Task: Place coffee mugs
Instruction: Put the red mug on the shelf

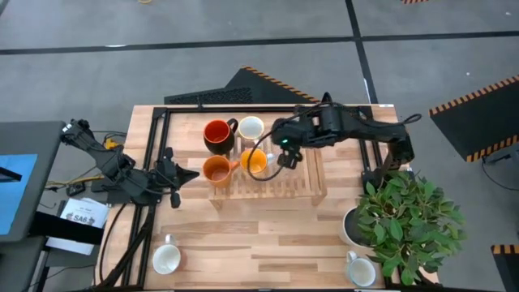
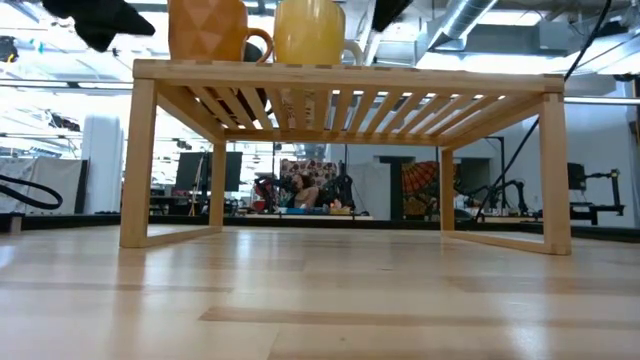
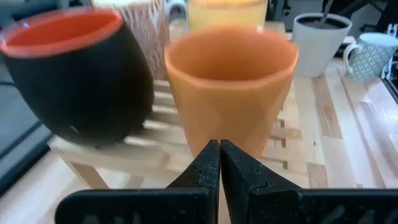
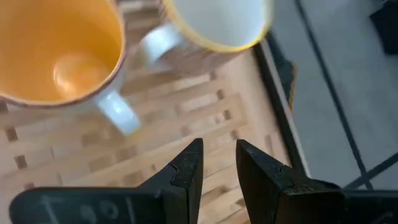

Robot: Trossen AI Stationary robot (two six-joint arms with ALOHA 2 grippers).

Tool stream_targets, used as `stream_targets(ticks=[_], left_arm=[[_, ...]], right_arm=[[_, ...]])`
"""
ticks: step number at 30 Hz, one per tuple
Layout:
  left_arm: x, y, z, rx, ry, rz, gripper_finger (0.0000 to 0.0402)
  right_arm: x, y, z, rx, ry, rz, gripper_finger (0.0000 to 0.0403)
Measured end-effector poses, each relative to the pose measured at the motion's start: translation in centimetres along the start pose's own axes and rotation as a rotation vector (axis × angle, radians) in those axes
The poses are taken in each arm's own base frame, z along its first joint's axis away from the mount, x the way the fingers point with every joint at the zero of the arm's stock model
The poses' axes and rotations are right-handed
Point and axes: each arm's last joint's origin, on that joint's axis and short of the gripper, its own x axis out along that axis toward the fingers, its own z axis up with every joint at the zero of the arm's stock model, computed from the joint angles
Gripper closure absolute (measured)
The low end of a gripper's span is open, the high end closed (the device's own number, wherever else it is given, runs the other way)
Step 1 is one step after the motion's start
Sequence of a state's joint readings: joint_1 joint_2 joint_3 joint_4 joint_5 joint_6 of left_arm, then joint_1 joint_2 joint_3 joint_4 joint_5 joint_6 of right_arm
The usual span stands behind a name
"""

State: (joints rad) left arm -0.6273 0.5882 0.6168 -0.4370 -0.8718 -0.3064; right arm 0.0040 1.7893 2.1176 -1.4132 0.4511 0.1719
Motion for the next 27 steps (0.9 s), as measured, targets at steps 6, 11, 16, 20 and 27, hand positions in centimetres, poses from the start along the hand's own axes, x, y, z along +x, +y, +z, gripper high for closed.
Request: stream_targets(ticks=[6, 11, 16, 20, 27], left_arm=[[-1.4, 1.6, 1.4, 0.060, -0.077, 0.031, 0.0401], [-2.8, 4.1, 1.9, 0.053, -0.148, 0.070, 0.0402], [-4.4, 6.2, 2.1, 0.013, -0.228, 0.063, 0.0402], [-4.4, 6.4, 2.1, -0.006, -0.282, 0.008, 0.0401], [-1.4, 5.2, 1.8, 0.087, -0.206, -0.003, 0.0401]], right_arm=[[-2.9, -2.0, -2.1, 0.078, -0.103, -0.057, 0.0281], [-3.1, -3.0, -5.0, 0.139, -0.198, -0.079, 0.0281], [-1.9, -4.2, -8.0, 0.214, -0.269, -0.094, 0.0281], [-0.8, -5.1, -9.5, 0.253, -0.343, -0.073, 0.0281], [0.9, -5.8, -10.3, 0.269, -0.408, 0.026, 0.0281]])
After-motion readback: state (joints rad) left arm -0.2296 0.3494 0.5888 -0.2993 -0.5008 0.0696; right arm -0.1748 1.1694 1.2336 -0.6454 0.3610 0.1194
